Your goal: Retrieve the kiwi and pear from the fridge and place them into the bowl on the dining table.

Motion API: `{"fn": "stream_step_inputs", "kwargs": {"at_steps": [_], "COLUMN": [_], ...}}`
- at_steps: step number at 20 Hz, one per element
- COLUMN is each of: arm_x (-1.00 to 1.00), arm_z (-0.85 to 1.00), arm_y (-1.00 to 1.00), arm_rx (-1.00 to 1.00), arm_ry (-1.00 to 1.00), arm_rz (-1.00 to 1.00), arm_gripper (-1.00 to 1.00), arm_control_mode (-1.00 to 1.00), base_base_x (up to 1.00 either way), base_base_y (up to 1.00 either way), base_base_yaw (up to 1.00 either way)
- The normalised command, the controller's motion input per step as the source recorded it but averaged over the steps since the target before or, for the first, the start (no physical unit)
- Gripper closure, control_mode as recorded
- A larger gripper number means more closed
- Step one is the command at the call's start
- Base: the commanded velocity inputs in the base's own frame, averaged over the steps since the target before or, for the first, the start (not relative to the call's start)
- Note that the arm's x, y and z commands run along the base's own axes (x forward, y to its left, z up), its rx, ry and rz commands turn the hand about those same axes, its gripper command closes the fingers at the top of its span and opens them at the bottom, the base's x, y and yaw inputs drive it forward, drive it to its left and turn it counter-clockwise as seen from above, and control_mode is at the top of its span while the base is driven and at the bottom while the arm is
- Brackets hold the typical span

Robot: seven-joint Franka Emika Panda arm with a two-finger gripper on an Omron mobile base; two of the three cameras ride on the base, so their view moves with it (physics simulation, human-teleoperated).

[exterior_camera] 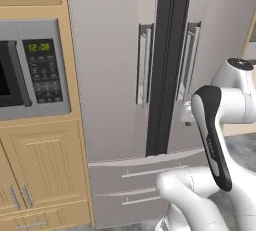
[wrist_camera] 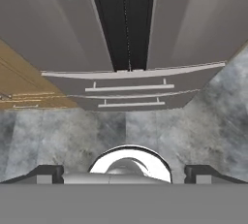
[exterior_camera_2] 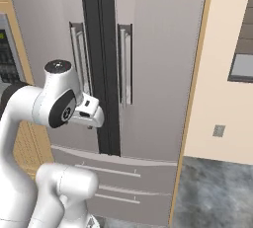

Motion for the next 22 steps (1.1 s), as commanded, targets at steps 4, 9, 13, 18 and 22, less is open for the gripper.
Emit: {"fn": "stream_step_inputs", "kwargs": {"at_steps": [4,9,13,18,22], "arm_x": [0.00,0.00,0.00,0.00,-0.13], "arm_z": [0.00,0.00,0.00,0.00,0.00], "arm_y": [0.00,0.00,0.00,0.00,-0.22], "arm_rx": [0.00,0.00,0.00,0.00,0.00], "arm_ry": [0.00,0.00,0.00,0.00,-0.20], "arm_rz": [0.00,0.00,0.00,0.00,0.00], "arm_gripper": [-1.00,-1.00,-1.00,-1.00,-1.00], "arm_control_mode": [1.00,1.00,1.00,1.00,-1.00], "base_base_x": [-0.57,-0.58,-0.54,-0.46,0.00], "base_base_y": [0.01,0.03,0.02,0.01,0.00], "base_base_yaw": [0.00,0.00,0.00,0.00,0.00]}}
